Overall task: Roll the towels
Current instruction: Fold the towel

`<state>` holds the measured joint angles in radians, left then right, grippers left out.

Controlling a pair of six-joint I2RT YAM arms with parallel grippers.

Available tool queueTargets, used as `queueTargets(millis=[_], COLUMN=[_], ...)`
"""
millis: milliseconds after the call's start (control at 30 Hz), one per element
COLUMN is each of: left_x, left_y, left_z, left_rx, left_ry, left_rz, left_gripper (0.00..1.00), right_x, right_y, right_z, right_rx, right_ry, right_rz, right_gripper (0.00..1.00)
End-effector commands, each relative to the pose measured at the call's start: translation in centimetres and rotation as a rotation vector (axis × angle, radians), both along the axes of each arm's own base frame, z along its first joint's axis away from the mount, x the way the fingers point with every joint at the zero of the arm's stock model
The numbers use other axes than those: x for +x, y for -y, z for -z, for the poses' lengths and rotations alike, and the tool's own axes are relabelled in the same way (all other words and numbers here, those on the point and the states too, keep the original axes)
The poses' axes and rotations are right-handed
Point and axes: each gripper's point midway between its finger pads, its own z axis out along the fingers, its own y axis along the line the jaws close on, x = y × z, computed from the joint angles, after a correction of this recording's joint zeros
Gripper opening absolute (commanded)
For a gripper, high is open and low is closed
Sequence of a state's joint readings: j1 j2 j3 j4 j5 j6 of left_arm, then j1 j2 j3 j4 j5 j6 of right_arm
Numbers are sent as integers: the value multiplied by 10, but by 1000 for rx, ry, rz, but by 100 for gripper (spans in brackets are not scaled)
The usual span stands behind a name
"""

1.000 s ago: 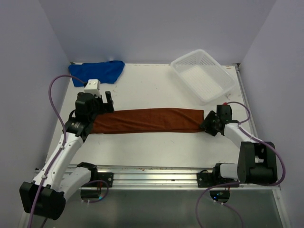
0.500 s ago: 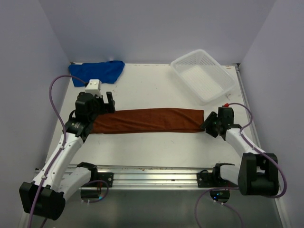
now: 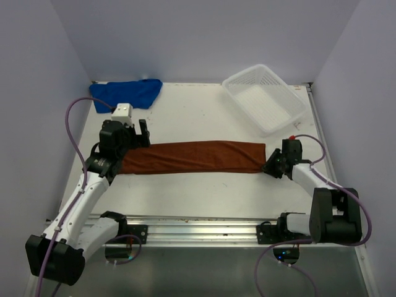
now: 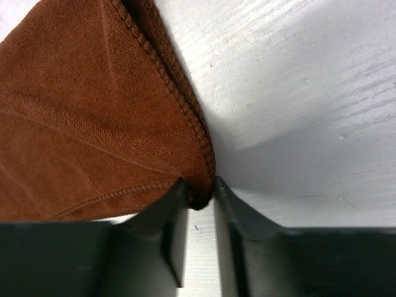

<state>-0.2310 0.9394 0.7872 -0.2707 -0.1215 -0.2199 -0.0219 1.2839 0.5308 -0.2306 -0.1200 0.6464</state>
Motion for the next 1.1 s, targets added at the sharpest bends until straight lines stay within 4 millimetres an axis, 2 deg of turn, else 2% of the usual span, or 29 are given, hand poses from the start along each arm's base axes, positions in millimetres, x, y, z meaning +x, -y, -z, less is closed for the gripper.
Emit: queueTargets(millis=[0,167,200,333,500,667,800,900,1067], left_x=[6,6,6,5,5,5,6,6,6], left_y=[-4,2,3,4,9,14,19,21,25], left_z=[-8,-8,-8,-6,-7,-5,-2,-3,-4], left_rx=[2,-16,-18,-22,-32,-47,-55,-63,-72], left_ry=[34,40,38,35,39,34,23,22,26], left_rz=[-39,-9,-3,3,26,51,71,83,98], left_gripper=[100,100,99,100,100,99,100,100,100], right_x=[4,5,6,0,-5,-12,-18,-19,-3], right_y=[7,15,19,28,48,82,100,104,82], right_z=[-2,-7,-8,-11,-25,-61,-87,-101,-112], right_rx=[-41,-92,-112,-163,-256,-416,-497,-511,-410], right_ry=[10,14,17,-1,3,51,79,100,191], right_rz=[-1,-6,3,11,71,193,266,280,214], right_gripper=[21,6,0,0,0,0,0,0,0])
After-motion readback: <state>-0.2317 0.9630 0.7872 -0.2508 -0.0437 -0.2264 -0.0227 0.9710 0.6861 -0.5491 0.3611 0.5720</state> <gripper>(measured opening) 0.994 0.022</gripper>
